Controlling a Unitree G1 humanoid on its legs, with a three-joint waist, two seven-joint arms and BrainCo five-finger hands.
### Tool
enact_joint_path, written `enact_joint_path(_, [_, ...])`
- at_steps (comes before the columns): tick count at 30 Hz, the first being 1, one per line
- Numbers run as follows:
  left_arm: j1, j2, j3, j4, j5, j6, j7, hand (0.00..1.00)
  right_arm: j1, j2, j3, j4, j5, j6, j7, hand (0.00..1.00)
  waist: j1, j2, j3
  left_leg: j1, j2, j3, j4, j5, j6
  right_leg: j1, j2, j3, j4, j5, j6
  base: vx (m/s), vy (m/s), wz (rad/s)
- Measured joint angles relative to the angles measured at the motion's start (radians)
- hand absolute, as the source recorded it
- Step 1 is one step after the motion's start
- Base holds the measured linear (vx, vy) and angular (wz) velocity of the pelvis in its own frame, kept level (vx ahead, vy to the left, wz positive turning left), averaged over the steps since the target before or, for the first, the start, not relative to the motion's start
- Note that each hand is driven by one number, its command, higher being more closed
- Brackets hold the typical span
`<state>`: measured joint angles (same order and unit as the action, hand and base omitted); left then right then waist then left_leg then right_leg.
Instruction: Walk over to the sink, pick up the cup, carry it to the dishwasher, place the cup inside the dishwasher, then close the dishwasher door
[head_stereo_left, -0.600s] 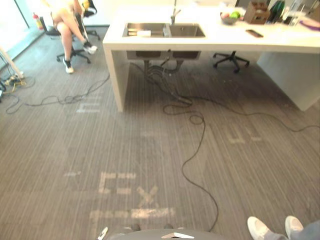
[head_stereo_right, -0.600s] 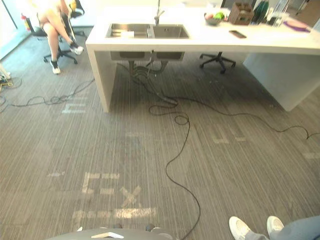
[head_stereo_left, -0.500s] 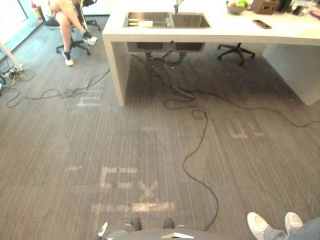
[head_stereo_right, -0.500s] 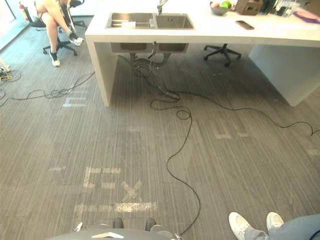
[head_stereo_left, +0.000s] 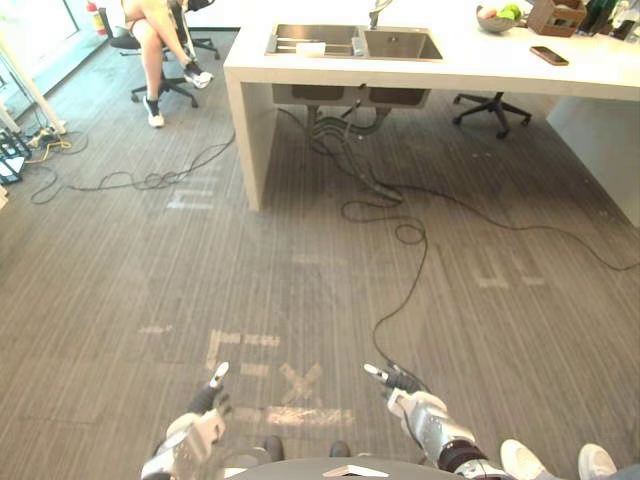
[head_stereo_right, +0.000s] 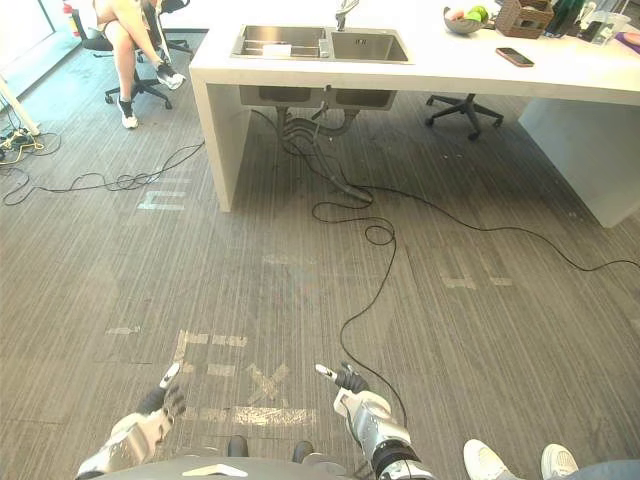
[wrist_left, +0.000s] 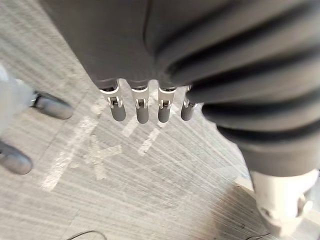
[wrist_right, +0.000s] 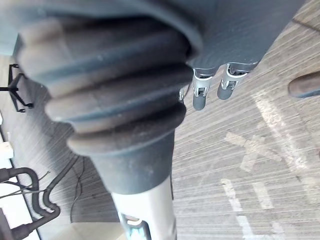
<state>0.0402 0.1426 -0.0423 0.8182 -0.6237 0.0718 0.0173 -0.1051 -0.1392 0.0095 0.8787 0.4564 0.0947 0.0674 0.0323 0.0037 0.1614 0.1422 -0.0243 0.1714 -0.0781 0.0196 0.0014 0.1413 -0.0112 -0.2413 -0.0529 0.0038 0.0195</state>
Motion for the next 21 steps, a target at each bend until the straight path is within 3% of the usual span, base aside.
enact_joint_path(6, [0.004,-0.005,-0.003,-0.001,0.139,-0.001,0.091,0.00,0.032,0.003,0.019,0.007,-0.034,0.001,0.018,0.00,-0.005,-0.012,0.010,0.002,-0.004,0.006,0.000,0.004,0.007,0.001,-0.003,0.001,-0.001,0.002,-0.003,-0.02,0.012,-0.02])
enact_joint_path(8, [0.015,-0.006,-0.020,0.009,0.198,-0.002,0.084,0.00,0.034,0.003,0.018,0.012,-0.046,0.001,0.014,0.00,-0.004,-0.010,0.012,0.003,-0.004,0.005,0.000,0.004,0.008,0.002,-0.003,0.001,-0.003,0.004,-0.006,0.00,0.002,0.02])
enact_joint_path(16, [0.042,-0.043,-0.047,0.096,0.237,0.003,0.072,0.00,0.086,0.027,-0.065,0.089,-0.072,0.017,-0.027,0.00,-0.004,0.006,0.021,0.014,-0.003,0.006,-0.006,0.003,0.009,0.018,0.000,0.001,-0.016,0.006,-0.009,0.00,-0.001,0.00])
enact_joint_path(21, [0.037,-0.045,-0.038,0.117,0.285,-0.008,0.010,0.00,0.131,0.029,-0.095,0.123,-0.101,0.012,-0.028,0.00,-0.007,0.006,0.022,0.017,-0.002,0.021,-0.006,0.002,0.011,0.017,0.001,0.011,-0.016,0.008,-0.006,-0.02,0.007,-0.08])
